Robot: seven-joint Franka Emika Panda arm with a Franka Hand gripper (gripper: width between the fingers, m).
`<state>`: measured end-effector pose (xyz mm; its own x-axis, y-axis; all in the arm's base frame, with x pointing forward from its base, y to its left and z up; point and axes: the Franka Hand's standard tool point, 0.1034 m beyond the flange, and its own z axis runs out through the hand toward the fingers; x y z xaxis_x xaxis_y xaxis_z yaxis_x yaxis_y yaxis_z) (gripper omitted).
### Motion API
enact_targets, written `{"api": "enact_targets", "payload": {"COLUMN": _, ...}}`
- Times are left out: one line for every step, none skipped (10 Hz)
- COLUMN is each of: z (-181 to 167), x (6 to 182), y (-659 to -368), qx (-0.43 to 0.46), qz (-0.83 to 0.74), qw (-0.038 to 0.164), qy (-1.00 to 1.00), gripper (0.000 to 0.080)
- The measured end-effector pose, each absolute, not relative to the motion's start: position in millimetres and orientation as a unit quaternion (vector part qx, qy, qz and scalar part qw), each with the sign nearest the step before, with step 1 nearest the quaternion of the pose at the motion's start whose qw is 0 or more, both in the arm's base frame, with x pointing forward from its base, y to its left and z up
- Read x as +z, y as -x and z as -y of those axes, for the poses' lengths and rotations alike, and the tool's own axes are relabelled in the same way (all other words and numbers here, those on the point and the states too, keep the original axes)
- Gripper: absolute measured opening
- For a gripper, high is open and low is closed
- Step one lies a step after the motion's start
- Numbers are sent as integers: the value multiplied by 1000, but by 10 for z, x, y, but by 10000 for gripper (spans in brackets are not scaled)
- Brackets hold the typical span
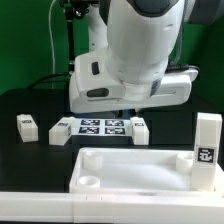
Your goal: Assemble desk
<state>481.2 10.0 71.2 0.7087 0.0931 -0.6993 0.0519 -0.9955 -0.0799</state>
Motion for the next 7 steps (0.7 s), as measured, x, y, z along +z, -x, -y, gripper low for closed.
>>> {"api": "enact_targets", "payload": {"z": -159, "x": 623, "y": -4678, "qx": 386, "qz": 19, "qw": 23, "qy": 922, "gripper": 331}}
{"api": "enact_targets", "payload": {"z": -222, "x": 555, "y": -4575, "qx": 395, "qz": 2, "qw": 17, "qy": 919, "gripper": 331}}
{"api": "enact_targets", "payload": {"z": -261, "x": 501, "y": -4522, "qx": 402, "qz": -9, "qw": 12, "qy": 916, "gripper": 538}}
{"api": "enact_targets", "payload": {"z": -254, "x": 505, "y": -4568, "qx": 398, "qz": -2, "qw": 12, "qy": 917, "gripper": 538}}
{"api": "enact_targets", "payload": {"z": -254, "x": 504, "y": -4568, "qx": 398, "qz": -2, "qw": 12, "qy": 917, "gripper": 625}}
{"api": "enact_targets", "payload": {"z": -252, "x": 499, "y": -4563, "qx": 399, "qz": -2, "qw": 12, "qy": 917, "gripper": 644}}
{"api": "enact_targets", "payload": {"z": -258, "x": 490, "y": -4557, "qx": 399, "qz": -5, "qw": 11, "qy": 917, "gripper": 644}}
